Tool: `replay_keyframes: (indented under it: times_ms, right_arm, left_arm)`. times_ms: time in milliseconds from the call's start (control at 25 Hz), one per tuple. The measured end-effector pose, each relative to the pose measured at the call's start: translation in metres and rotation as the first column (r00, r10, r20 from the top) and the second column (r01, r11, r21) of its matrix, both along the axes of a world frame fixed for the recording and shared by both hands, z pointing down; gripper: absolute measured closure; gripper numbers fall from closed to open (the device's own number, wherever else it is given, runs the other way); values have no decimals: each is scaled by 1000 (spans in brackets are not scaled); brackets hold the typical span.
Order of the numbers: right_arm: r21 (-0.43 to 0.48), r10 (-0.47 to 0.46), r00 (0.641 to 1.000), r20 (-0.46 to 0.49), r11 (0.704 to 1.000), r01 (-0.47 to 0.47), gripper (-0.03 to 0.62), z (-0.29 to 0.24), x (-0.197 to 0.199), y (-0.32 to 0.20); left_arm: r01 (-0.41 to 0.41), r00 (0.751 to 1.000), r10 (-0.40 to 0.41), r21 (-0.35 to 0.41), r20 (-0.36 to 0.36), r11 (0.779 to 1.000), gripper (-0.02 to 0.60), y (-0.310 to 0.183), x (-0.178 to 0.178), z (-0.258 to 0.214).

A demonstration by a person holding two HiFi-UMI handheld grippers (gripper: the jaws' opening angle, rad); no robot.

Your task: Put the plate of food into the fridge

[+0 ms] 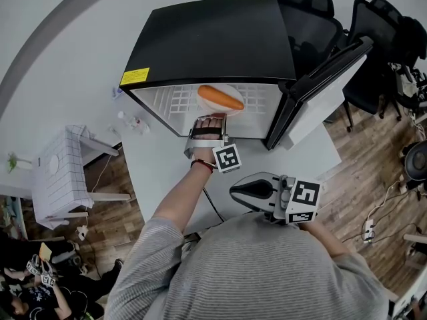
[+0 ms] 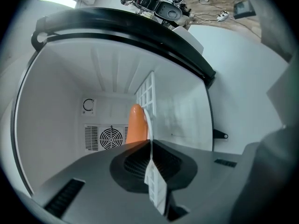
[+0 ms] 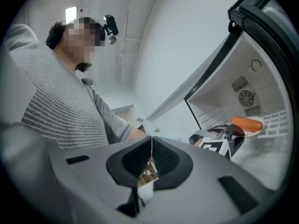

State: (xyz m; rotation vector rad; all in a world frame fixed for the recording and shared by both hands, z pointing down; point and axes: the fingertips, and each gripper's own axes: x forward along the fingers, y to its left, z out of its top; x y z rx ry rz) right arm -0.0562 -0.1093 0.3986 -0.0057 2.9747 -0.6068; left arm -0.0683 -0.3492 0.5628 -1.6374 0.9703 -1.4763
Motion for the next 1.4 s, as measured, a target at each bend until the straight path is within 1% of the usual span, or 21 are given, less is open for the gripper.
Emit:
replay_keyframes:
  times_ms: [120,160,240,320,480,600,640,720,800,840,960,1000,1160,1400]
  right_arm:
    - [-4,2,1000,2,1000,-2,579,0,-1,-2]
    - [-6,3,1000,2,1000,-2,579,0,-1,-3]
    - [-9,1,1000,1,1000,-1,579,1,-2,-5]
    - [-12,1,1000,0,1000,-1,579,2,-2,-6]
    - [-15,1,1000,3,1000,-1,580,2,-2,-10]
    - [-16,0,1000,4,1000,0,579,3,-2,-11]
    - [-17,1,1000,4,1000,-1,579,3,-2,-12]
    - [-18,3,1000,4,1000,-3,579,3,-2,-14]
    - [-18,3,1000,5,1000,-3,580,2,-2,-15]
    - [-17,3,1000,5,1000,-3,579,2,-2,-16]
    - [-19,2,1000,2,1000,-2,580,3,-2,-16]
    - [-19,1,1000,2,1000,-1,579,4,-2,-17]
    - [-20,-1,1000,2,1000,1,579,4,-4,-16]
    - [-22,-2,1000,-1,1000,2,579,5,-5,-15]
  left_arm:
    - [15,994,-19,39,110,999,558,-9,-9,-2]
    - [17,991,-23,44,128,999,558,-11,-10,-2]
    - [20,991,-26,44,134,999,558,-14,-10,-3]
    - [22,992,-27,41,122,999,558,-17,-9,-2]
    - [22,998,-24,22,62,1000,558,-22,0,-5]
    - [14,1000,-14,9,-11,1000,558,-24,9,-4]
    - [17,1000,-17,16,11,1000,558,-26,7,-3]
    - [24,995,-28,45,91,999,558,-31,-1,-5]
    - [24,994,-30,59,105,998,558,-34,-2,-7]
    - [22,996,-27,56,89,998,558,-34,-1,-6]
    - [-7,999,7,10,-39,1000,558,-28,15,-1]
    - [-16,998,17,3,-53,1000,557,-26,17,1]
    - [-23,999,23,7,-37,1000,555,-25,13,2]
    - [-36,999,36,0,-39,999,555,-18,13,4]
